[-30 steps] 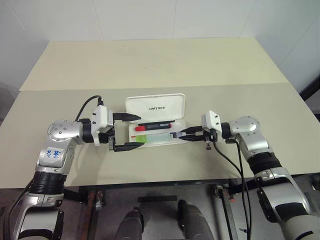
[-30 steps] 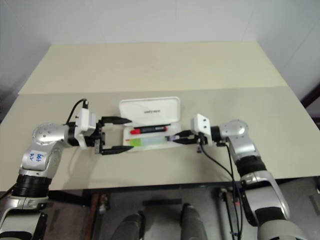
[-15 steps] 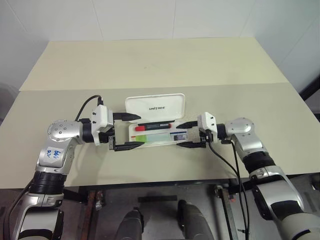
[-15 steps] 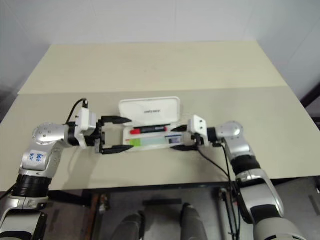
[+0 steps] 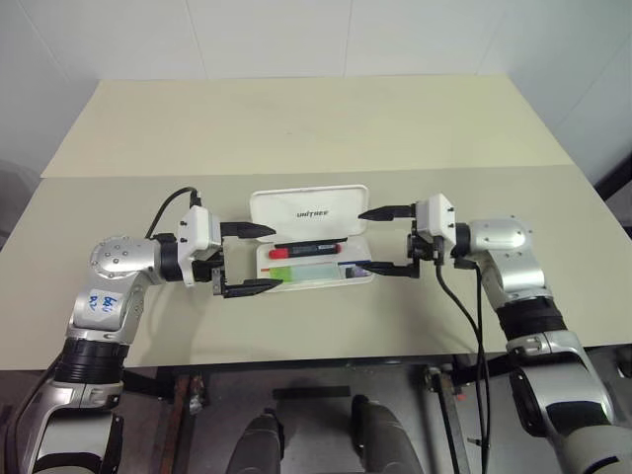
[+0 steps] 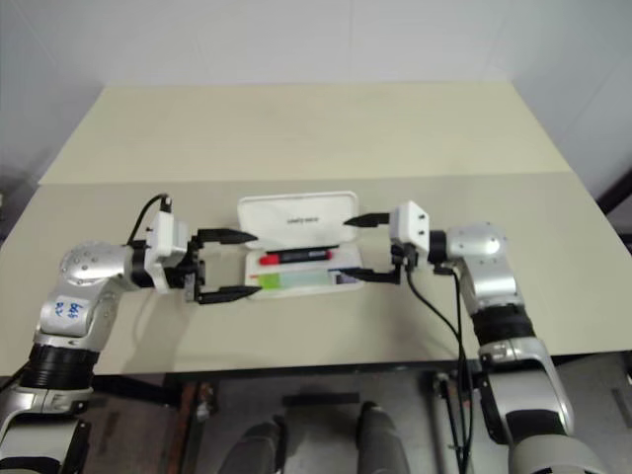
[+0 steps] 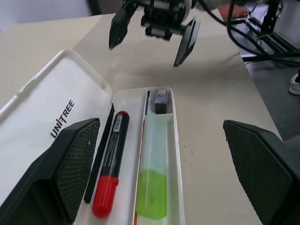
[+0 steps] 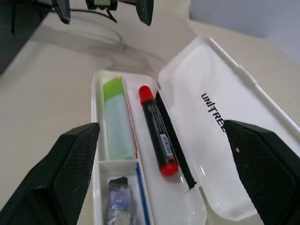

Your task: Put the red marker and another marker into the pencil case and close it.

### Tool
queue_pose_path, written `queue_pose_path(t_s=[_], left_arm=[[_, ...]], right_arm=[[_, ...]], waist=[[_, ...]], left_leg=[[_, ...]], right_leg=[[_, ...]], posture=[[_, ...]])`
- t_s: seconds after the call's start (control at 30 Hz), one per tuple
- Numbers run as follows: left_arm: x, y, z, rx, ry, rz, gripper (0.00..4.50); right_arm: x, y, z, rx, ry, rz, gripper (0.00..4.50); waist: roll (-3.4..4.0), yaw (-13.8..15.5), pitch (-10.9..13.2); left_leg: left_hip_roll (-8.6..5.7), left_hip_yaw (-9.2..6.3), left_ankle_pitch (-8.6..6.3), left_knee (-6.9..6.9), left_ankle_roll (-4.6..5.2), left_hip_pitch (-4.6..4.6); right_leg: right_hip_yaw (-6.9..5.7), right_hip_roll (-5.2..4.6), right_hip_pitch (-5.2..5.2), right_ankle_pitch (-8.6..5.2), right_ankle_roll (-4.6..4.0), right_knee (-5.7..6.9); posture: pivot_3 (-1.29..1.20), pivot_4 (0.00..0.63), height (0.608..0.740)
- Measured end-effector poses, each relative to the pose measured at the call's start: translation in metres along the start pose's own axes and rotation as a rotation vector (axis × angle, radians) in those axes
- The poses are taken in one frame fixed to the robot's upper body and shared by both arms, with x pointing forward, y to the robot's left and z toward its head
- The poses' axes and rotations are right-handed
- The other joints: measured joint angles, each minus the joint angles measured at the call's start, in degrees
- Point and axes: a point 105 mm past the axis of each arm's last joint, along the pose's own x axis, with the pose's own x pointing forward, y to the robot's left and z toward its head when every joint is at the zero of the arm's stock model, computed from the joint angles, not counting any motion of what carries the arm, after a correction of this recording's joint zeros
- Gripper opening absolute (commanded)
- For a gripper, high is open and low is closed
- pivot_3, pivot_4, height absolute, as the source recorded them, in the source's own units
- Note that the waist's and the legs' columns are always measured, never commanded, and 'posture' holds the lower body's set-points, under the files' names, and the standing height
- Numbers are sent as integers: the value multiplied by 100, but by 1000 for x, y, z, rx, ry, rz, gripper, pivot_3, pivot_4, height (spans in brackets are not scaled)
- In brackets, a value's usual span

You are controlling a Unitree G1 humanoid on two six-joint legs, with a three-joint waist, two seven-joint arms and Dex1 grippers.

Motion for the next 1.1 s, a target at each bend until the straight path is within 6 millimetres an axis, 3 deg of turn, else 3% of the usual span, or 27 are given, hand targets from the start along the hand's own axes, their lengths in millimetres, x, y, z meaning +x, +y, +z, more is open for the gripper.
queue_pose_path(t_s=[0.17,0.4,0.53,0.93,1.1], left_arm=[[-17,2,1,-9,-10,33,2523],[-24,15,-1,21,-56,136,138],[-29,35,1,59,-84,270,29],[-28,71,-18,10,-27,615,29],[-14,94,-24,-72,-26,725,29]], right_arm=[[-33,8,-3,41,56,-48,4500],[-38,7,2,44,56,-78,4500],[-36,8,6,40,54,-74,4500],[-35,7,5,44,54,-112,4500],[-31,6,7,38,40,-124,4500]], waist=[[0,5,0],[0,-9,0],[0,7,0],[-1,10,0],[-1,17,0]], left_leg=[[-1,1,-2,3,1,-2],[3,3,1,10,-2,10],[1,3,2,15,-4,7],[0,3,1,12,-3,3],[-2,2,3,15,-7,5]], right_leg=[[0,-1,1,0,0,-7],[0,1,0,-3,-5,-4],[1,-1,1,0,-3,-6],[1,-1,1,3,4,-11],[1,-1,2,5,7,-7]], posture=[[0,150,740],[0,150,740],[0,150,740],[0,150,740],[0,150,740]])
